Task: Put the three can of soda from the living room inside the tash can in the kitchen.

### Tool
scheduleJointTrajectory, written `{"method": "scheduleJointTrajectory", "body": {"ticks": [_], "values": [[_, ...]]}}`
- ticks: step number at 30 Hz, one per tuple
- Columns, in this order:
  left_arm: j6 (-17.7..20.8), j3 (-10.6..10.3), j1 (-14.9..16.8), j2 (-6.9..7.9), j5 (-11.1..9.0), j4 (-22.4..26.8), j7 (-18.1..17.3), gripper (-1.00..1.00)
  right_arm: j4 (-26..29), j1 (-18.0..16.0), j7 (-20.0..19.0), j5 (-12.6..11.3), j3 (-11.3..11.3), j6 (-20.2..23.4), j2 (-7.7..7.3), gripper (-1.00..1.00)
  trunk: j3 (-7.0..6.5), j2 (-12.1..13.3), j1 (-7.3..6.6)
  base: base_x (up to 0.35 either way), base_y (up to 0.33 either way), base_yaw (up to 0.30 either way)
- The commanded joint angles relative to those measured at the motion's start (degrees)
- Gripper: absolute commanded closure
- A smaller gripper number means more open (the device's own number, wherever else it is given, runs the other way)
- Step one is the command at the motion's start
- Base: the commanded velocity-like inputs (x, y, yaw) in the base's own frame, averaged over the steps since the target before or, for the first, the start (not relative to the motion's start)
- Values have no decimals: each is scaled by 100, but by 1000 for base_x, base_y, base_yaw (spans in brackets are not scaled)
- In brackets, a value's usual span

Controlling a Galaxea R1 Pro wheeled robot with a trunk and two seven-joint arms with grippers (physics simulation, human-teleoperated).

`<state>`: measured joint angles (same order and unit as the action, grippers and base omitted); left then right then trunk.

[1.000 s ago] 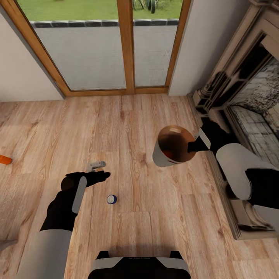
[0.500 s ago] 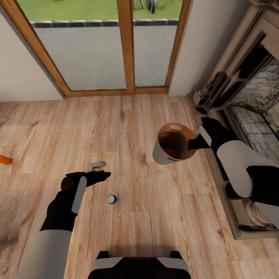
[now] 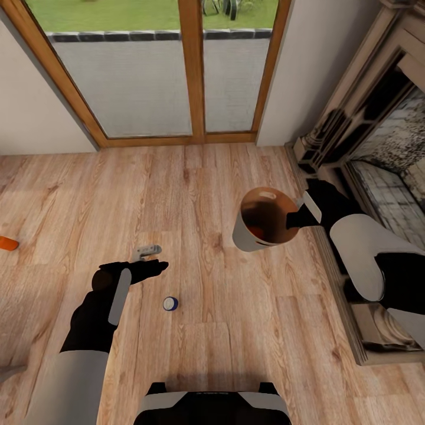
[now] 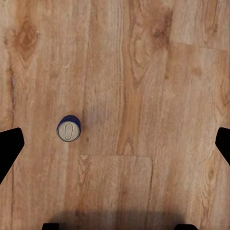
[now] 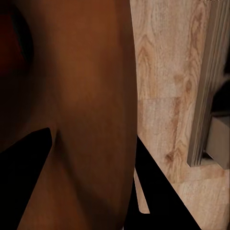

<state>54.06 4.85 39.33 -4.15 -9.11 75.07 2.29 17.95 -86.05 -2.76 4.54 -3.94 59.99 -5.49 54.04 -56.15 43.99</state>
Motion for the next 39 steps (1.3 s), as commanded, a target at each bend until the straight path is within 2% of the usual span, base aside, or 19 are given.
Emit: {"method": "scheduleJointTrajectory", "body": {"ticks": [1,16,23,39], "values": [[0,1,-1,0,-1,-1,-2,-100,2,-2,-5,-113,18,1,1,100,0,0,-1,0,0,0],[-2,7,-4,-2,6,-36,0,-100,24,34,-5,-101,0,1,-6,100,0,0,-1,0,0,0],[-1,7,0,-6,20,-68,0,-100,30,44,-5,-81,3,1,-21,100,134,-281,153,0,0,0],[-7,16,0,2,4,-71,-8,-100,16,54,-5,-74,-2,1,-23,100,556,-923,505,0,0,0]]}}
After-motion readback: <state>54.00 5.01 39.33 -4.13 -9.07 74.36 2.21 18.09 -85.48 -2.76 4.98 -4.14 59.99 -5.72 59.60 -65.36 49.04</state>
